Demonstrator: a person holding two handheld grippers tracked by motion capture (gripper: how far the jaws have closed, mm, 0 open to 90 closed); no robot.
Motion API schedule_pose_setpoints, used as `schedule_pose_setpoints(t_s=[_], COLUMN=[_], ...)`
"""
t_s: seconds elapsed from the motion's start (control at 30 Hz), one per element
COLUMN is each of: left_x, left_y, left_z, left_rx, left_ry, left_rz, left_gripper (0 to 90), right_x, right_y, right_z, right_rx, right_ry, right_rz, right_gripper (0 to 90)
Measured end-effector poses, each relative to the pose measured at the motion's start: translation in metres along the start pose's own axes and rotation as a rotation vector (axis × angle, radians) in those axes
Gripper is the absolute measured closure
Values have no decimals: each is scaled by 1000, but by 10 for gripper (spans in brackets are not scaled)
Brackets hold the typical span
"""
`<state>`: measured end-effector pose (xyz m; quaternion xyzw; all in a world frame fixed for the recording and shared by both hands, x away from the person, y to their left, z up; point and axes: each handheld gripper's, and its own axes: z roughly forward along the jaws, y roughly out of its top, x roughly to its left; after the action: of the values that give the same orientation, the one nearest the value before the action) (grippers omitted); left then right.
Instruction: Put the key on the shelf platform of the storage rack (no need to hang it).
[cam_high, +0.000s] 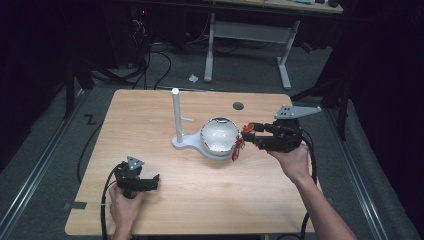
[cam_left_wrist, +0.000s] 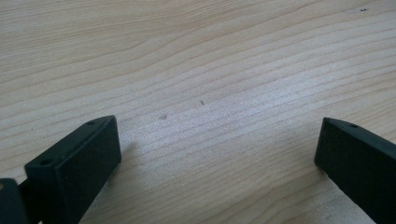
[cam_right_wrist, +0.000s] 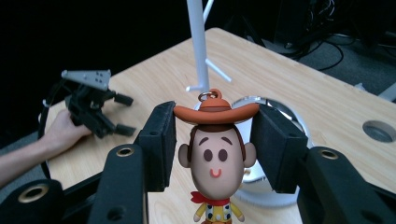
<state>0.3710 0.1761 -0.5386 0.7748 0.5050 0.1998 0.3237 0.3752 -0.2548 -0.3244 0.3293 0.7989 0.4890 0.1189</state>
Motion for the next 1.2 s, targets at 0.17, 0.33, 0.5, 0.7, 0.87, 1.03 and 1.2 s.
schedule_pose_setpoints(t_s=[0.17, 0.33, 0.5, 0.7, 0.87, 1.03, 1.2], left_x=[0, 0, 0, 0, 0, 0, -1], left_y=[0, 0, 0, 0, 0, 0, 0], left_z=[0, 0, 0, 0, 0, 0, 0], left_rx=[1, 1, 1, 1, 1, 1, 2], left_ry=[0, 0, 0, 0, 1, 0, 0], left_rz=[1, 1, 1, 1, 0, 1, 3], left_gripper=[6, 6, 6, 6, 7, 6, 7], right_x=[-6, -14, -17, -23, -25, -29, -33], right_y=[15, 21, 24, 23, 20, 14, 5], right_z=[9, 21, 32, 44, 55, 68, 78], right_rx=[-12, -4, 0, 21, 43, 70, 66], right_ry=[-12, -27, -31, -44, -57, -57, -60], right_rz=[1, 17, 18, 36, 30, 33, 56], right_gripper=[517, 517, 517, 517, 517, 516, 515])
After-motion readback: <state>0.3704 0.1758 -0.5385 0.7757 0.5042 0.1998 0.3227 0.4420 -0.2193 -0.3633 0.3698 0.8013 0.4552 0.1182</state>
